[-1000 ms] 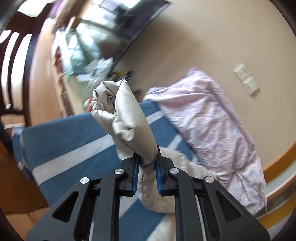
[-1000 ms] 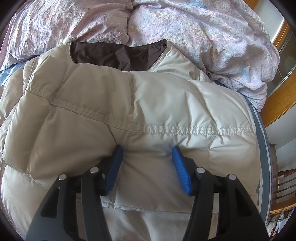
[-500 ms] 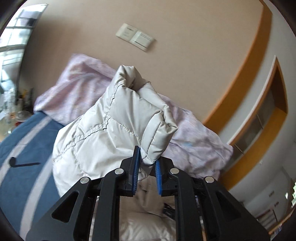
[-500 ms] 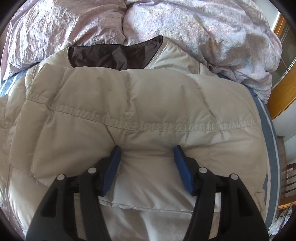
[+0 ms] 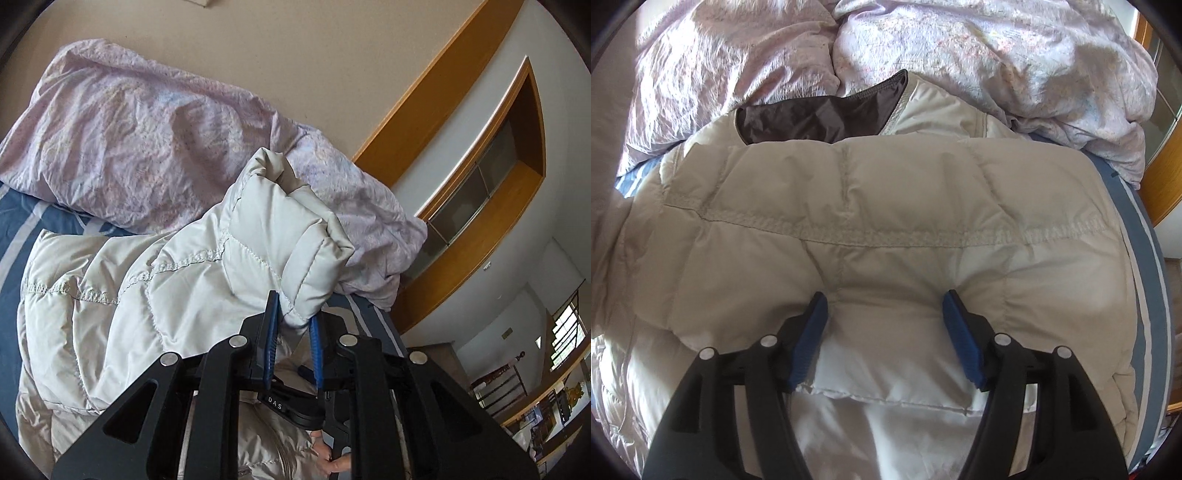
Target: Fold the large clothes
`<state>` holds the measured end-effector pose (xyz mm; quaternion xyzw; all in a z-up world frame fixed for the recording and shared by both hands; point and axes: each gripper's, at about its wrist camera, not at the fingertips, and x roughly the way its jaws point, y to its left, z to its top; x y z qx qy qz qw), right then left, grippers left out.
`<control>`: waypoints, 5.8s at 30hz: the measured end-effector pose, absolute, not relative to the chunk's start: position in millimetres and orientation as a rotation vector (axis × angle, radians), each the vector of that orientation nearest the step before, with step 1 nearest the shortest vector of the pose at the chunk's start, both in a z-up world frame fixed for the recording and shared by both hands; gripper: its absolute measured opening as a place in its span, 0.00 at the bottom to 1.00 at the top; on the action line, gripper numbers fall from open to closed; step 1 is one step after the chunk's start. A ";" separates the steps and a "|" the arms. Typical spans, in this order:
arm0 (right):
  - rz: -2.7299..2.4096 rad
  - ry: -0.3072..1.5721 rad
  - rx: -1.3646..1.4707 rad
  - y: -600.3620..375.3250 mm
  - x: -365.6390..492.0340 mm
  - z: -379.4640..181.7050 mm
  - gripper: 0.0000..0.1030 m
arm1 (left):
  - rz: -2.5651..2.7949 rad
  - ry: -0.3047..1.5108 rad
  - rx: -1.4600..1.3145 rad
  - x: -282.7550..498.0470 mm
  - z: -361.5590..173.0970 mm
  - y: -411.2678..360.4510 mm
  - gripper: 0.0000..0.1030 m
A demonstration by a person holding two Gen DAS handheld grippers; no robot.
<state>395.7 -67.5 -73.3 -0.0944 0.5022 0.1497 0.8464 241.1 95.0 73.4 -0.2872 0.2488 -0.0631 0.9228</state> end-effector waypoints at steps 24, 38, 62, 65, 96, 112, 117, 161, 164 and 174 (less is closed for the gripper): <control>0.258 0.923 0.028 -146.6 392.4 -36.0 0.60 | -0.202 0.802 -0.532 293.8 -19.1 25.5 0.70; 0.573 1.047 0.298 -133.2 396.8 -41.6 0.46 | 0.022 0.763 -0.423 269.1 -1.7 71.4 0.72; 0.459 1.080 0.090 -106.1 389.4 -66.1 0.35 | 0.173 0.798 -0.332 235.2 -13.9 115.5 0.80; 0.488 1.056 0.119 -124.7 376.2 -57.9 0.43 | 0.201 0.775 -0.274 217.8 -8.5 120.0 0.81; 0.472 1.209 0.552 -414.8 235.6 -106.6 0.69 | 0.059 0.953 -0.557 13.3 -74.9 226.3 0.83; 0.649 1.269 0.645 -408.7 225.9 -126.6 0.59 | -0.143 0.935 -0.790 -5.9 -102.8 203.0 0.71; 0.709 1.268 0.629 -399.6 220.8 -123.1 0.55 | -0.166 0.925 -0.864 -14.5 -108.4 199.0 0.62; 0.437 0.450 0.240 -300.3 261.0 90.2 0.15 | 0.073 0.457 -0.603 68.9 63.0 237.8 0.14; 0.401 0.399 0.186 -281.7 274.9 105.5 0.15 | 0.095 0.439 -0.589 88.8 73.8 244.3 0.14; 0.204 0.328 0.050 -214.5 359.0 122.7 0.15 | 0.202 0.399 -0.500 171.7 101.0 261.7 0.14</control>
